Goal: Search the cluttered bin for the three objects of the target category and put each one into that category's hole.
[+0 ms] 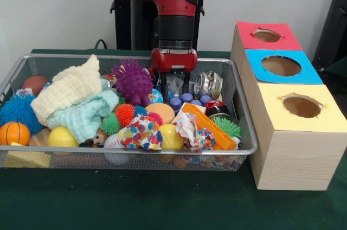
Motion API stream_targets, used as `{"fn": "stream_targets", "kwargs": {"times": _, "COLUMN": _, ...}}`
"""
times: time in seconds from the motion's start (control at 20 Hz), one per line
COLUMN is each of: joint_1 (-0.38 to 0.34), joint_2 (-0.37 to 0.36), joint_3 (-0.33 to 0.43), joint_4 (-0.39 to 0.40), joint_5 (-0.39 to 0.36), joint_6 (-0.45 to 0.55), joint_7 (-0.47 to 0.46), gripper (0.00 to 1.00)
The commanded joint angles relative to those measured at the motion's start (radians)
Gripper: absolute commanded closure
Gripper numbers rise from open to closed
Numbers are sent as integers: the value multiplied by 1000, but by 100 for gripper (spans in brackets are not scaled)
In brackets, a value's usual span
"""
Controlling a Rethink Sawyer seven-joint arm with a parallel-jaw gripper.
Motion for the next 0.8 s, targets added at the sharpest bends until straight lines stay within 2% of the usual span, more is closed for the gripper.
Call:
{"fn": "stream_targets", "kwargs": {"times": 0.05, "joint_1": -22, "joint_2": 138, "joint_3": 14, "joint_4": -118, "joint_5": -20, "joint_6": 46, "joint_7": 233, "gripper": 0}}
{"fn": "stream_targets", "kwargs": {"times": 0.6, "joint_1": -13, "joint_2": 153, "joint_3": 8, "joint_4": -106, "joint_5": 2, "joint_6": 43, "joint_7": 262, "gripper": 0}}
{"fn": "stream_targets", "kwargs": {"times": 0.65, "joint_1": -9, "joint_2": 153, "joint_3": 5, "joint_4": -105, "joint_5": 5, "joint_6": 41, "joint_7": 264, "gripper": 100}}
{"fn": "stream_targets", "kwargs": {"times": 0.8, "joint_1": 4, "joint_2": 148, "joint_3": -6, "joint_4": -102, "joint_5": 19, "joint_6": 46, "joint_7": 266, "gripper": 100}}
